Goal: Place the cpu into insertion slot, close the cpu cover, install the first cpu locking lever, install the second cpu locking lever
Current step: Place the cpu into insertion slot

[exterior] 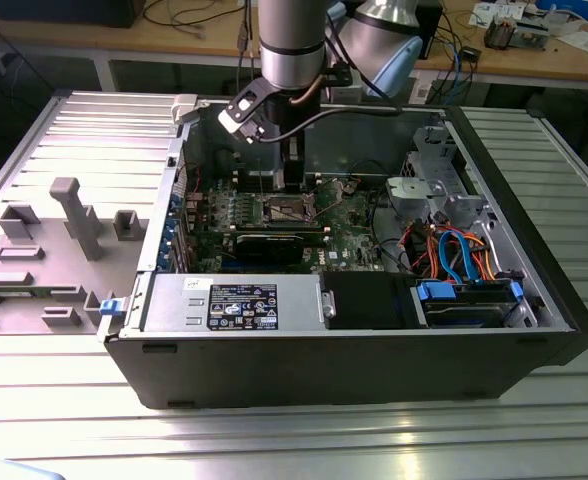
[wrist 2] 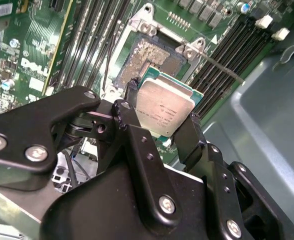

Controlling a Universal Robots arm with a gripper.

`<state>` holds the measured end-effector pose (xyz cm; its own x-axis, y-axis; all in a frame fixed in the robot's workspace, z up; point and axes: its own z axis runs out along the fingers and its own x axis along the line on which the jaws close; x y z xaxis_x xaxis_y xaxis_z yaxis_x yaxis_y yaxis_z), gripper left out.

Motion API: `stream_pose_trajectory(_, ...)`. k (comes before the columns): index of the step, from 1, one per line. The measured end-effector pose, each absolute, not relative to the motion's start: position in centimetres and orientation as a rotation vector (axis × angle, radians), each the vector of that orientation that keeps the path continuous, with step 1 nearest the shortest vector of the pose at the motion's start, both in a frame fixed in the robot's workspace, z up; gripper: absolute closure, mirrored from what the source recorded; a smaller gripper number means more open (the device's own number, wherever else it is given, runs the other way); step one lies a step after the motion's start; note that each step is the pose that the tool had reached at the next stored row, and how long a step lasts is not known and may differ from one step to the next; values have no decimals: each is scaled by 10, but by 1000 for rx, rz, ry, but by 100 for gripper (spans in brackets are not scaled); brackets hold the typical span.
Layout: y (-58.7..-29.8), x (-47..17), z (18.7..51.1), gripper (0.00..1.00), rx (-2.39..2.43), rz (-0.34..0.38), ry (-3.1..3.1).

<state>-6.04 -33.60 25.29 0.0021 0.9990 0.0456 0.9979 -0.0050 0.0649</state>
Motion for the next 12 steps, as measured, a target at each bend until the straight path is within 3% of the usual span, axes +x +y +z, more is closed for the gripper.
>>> stream_pose_trajectory(12, -336, -61, 236, 46, 2215, 122, 2205)
